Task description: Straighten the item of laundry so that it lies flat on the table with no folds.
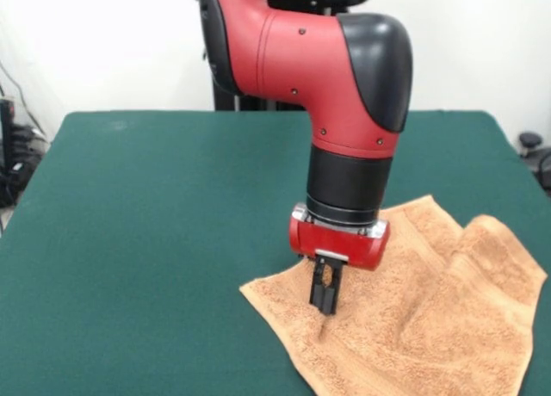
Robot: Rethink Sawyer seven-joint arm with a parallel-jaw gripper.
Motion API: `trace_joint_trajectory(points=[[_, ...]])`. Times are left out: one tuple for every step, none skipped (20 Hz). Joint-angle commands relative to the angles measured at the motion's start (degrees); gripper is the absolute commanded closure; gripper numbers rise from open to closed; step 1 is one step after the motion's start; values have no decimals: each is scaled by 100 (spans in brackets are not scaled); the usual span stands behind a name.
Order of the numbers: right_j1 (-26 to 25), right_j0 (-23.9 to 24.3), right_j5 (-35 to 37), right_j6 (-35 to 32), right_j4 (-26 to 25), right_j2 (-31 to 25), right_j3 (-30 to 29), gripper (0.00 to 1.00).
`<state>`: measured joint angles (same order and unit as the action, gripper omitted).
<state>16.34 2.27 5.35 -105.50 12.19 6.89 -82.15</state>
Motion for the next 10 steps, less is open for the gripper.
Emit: trace_joint_trajectory(points=[[-289,18,47,-407,-350,-686,121,100],[-262,29,80,-392,-379,-658,105,100],[-202,62,144,-343,-439,-638,70,100],[-142,96,208,-295,-498,-618,35,100],[-50,161,298,-224,-586,-616,-18,100],[43,243,396,-139,-674,-624,-70,100],[141,330,504,-35,-764,-636,-106,100],[214,455,615,100,-868,-688,-109,100],[287,580,726,235,-972,-740,-111,100],[347,719,837,368,-1081,-799,-93,100]])
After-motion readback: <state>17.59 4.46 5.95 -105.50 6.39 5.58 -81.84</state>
